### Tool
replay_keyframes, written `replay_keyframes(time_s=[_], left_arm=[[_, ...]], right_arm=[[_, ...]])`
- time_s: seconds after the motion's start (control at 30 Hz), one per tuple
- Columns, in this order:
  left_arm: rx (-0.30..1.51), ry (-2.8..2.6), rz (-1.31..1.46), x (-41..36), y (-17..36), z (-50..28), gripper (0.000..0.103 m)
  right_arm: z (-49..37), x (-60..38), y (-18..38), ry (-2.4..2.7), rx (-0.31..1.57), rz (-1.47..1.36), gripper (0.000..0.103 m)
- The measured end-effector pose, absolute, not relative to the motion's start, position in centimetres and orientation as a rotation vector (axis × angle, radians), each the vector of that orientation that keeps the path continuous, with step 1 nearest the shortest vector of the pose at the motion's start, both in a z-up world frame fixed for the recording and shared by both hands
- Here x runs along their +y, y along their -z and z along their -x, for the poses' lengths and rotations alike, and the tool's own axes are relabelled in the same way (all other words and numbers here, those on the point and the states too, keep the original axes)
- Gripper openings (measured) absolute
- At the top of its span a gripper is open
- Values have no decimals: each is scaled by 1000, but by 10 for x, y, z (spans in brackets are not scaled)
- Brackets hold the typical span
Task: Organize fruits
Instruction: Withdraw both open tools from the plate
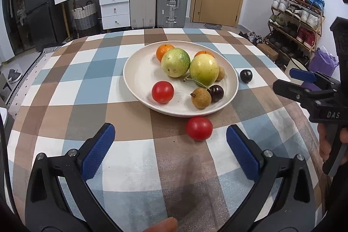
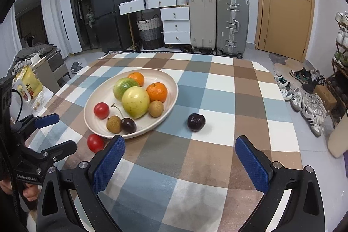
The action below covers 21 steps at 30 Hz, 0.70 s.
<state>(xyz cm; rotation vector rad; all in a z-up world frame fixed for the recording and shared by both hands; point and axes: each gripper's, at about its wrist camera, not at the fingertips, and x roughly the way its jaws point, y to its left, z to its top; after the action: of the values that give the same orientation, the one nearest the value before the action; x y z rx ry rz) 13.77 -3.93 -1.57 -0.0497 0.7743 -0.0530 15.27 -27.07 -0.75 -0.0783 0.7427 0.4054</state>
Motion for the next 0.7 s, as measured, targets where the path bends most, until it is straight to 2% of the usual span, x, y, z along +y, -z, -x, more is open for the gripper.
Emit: replay_keyframes(time_s=[0.7], left_arm=[[836, 38, 106, -38, 35, -154, 102]], right_arm=[[-219, -270, 51, -310, 838, 115, 101]])
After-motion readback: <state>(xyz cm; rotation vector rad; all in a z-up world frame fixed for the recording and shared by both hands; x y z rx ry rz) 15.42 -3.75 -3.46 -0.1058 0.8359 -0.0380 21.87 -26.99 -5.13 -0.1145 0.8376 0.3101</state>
